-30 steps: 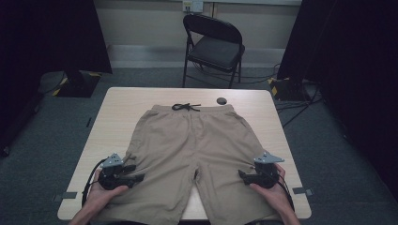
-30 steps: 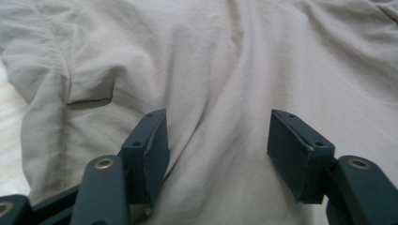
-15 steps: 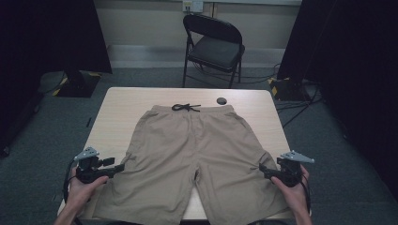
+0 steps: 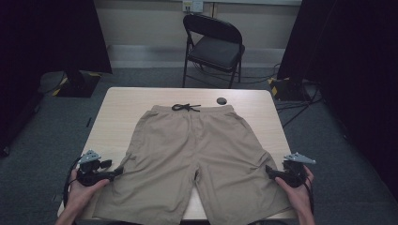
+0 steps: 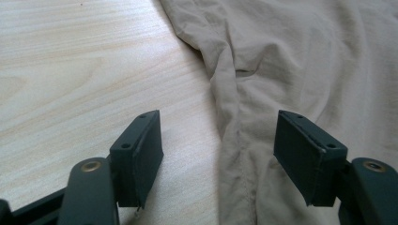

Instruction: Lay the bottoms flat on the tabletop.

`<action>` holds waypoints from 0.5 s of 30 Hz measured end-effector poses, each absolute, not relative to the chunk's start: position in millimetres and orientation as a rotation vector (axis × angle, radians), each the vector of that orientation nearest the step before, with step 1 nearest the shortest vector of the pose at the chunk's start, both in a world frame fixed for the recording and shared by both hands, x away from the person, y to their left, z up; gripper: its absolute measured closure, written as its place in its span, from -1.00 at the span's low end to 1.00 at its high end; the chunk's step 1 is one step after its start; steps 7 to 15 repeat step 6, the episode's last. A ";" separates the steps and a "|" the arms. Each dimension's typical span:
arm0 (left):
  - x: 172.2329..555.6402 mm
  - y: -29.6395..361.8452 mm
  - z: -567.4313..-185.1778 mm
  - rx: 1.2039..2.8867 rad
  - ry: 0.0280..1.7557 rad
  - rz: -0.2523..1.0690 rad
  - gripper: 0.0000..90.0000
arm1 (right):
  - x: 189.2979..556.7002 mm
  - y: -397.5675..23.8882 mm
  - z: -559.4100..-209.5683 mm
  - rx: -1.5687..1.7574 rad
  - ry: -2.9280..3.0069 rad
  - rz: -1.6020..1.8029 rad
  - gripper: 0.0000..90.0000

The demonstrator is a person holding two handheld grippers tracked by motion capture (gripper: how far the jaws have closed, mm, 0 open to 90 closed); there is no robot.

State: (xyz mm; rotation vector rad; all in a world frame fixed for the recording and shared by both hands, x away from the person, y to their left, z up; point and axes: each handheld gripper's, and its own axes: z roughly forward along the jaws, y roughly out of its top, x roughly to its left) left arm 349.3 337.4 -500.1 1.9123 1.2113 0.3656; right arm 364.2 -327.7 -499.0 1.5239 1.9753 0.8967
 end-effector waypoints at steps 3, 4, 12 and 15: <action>349.2 337.3 -500.5 1.910 1.208 0.368 -0.28 | 364.3 -327.3 -499.0 1.524 1.975 0.894 -0.64; 349.4 337.8 -500.5 1.911 1.206 0.366 -0.28 | 364.4 -327.3 -499.0 1.524 1.974 0.895 -0.64; 349.6 338.3 -500.5 1.909 1.206 0.365 -0.28 | 364.5 -326.8 -499.0 1.525 1.974 0.890 -0.64; 349.6 338.3 -500.5 1.909 1.206 0.365 -0.28 | 364.5 -326.8 -499.0 1.525 1.974 0.890 -0.64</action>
